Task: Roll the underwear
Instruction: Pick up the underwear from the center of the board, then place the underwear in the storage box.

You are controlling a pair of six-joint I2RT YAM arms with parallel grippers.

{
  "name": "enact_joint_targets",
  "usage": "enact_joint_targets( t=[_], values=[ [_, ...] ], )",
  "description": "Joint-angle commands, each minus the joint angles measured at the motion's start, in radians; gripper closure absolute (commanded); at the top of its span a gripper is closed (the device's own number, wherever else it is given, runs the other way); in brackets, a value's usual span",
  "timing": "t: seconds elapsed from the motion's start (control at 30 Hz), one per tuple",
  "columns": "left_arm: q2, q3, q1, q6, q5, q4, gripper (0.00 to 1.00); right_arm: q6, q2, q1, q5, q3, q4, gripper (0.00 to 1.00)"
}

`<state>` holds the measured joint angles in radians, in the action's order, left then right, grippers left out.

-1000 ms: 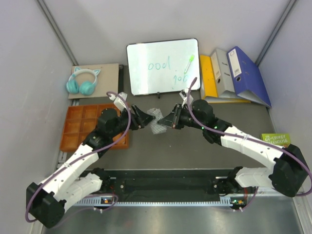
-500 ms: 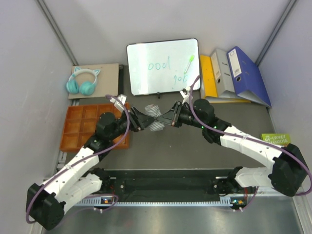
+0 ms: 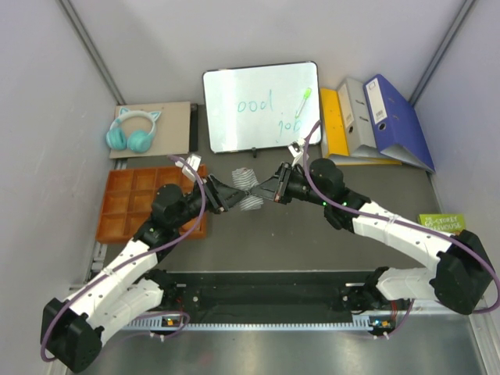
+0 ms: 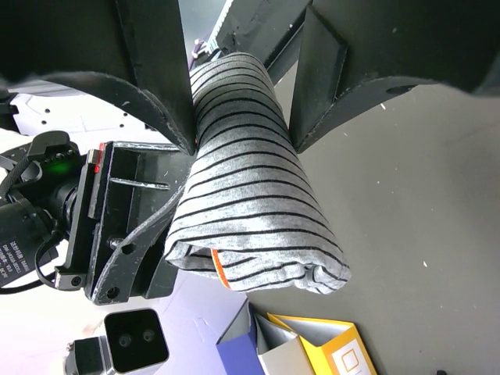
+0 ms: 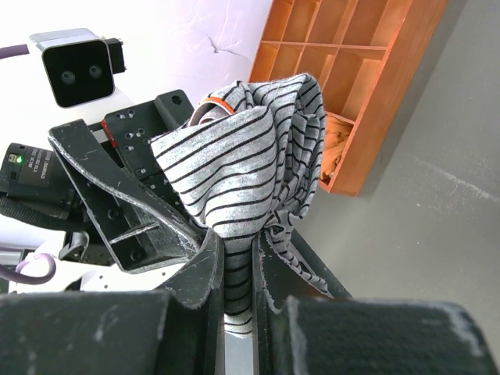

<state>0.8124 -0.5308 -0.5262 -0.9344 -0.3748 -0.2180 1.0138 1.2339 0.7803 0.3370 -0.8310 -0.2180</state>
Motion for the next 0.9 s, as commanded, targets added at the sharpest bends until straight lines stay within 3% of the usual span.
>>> enact_joint_targets(
  t=[0.0, 0.37, 0.53, 0.67, 0.87],
  values=[
    [0.01, 0.002, 0.0, 0.008, -0.001, -0.063, 0.45, -0.015, -0.019, 0.0, 0.037, -0.03, -0.067, 1.0],
    [0.008, -0.021, 0.009, 0.011, 0.039, -0.06, 0.41, -0.023, -0.021, 0.0, 0.05, -0.037, -0.054, 1.0],
    [0.004, -0.017, 0.018, 0.013, 0.037, -0.052, 0.44, -0.027, -0.024, 0.0, 0.05, -0.036, -0.044, 1.0],
    [0.001, -0.009, 0.02, 0.011, 0.03, -0.054, 0.62, -0.027, -0.025, -0.001, 0.05, -0.033, -0.046, 1.0],
    [0.016, -0.003, 0.02, -0.004, -0.009, -0.099, 0.81, -0.03, -0.019, 0.0, 0.054, -0.034, -0.047, 1.0]
  ],
)
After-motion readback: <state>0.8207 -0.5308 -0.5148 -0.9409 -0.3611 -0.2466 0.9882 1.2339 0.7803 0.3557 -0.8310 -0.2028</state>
